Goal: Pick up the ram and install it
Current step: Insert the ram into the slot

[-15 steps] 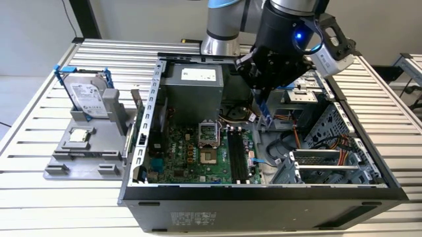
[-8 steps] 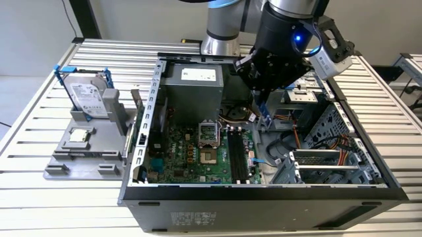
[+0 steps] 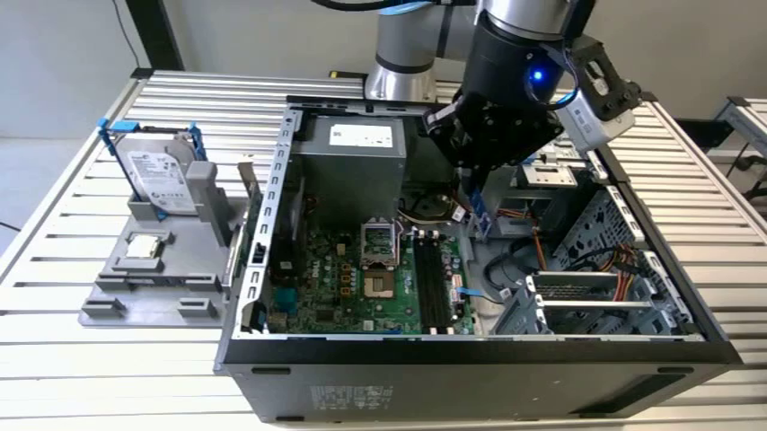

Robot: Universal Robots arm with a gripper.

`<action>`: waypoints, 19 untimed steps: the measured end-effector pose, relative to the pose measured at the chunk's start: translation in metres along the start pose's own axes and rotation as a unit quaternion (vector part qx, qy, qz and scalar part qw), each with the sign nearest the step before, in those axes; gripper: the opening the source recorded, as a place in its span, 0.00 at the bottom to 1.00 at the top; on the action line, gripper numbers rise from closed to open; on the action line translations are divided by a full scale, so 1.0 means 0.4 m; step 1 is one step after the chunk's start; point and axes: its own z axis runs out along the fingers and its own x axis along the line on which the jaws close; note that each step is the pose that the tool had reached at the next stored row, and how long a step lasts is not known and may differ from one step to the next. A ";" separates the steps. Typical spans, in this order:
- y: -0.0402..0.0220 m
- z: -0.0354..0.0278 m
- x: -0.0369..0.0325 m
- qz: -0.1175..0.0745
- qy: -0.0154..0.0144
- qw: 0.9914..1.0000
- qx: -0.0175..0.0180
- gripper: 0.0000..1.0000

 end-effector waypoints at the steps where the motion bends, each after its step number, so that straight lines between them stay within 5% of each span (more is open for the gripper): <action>1: 0.000 0.005 0.000 0.007 0.000 1.000 0.000 0.00; 7: 0.000 0.032 0.000 0.037 -0.001 0.999 0.000 0.00; 19: 0.000 0.086 0.001 0.041 -0.001 0.999 0.000 0.00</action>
